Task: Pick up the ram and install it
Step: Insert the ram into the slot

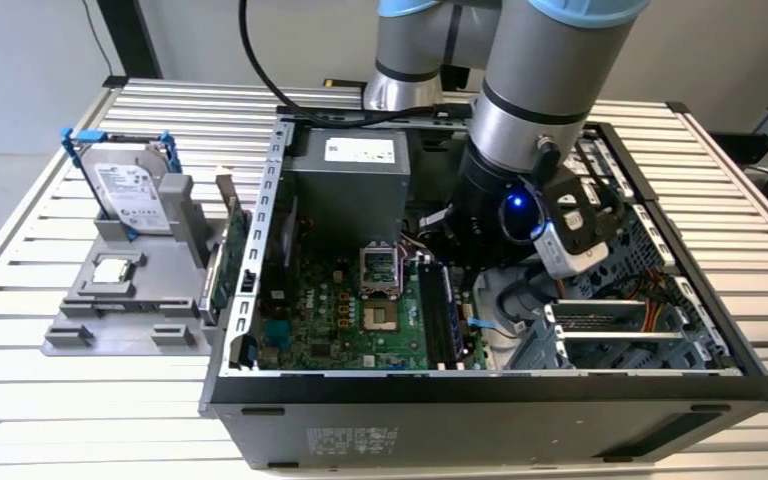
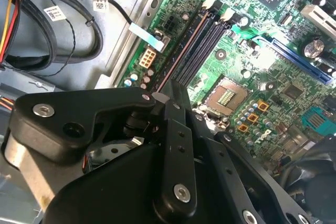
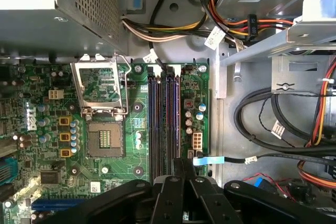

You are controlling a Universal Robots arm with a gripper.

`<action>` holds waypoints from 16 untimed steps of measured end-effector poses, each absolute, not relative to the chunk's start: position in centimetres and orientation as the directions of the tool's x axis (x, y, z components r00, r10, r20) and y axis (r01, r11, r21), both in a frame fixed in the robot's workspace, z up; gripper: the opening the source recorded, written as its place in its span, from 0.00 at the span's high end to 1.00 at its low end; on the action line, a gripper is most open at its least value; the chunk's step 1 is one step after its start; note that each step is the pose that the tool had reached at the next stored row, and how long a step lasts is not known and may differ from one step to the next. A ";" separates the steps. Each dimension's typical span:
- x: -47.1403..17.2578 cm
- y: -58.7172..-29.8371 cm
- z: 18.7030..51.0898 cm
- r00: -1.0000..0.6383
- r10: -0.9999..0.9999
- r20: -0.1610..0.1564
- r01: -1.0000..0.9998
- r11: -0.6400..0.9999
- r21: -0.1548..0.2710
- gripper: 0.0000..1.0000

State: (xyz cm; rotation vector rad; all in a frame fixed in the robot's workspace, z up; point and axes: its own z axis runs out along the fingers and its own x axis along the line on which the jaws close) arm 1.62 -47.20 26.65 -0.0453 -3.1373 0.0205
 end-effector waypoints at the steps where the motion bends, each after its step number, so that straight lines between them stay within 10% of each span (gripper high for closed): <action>1: 1.6 -47.2 26.7 -1.000 0.016 0.004 0.016 1.000 -0.013 1.00; 16: 1.6 -47.2 26.9 -0.975 -0.223 0.003 -0.223 0.975 -0.012 1.00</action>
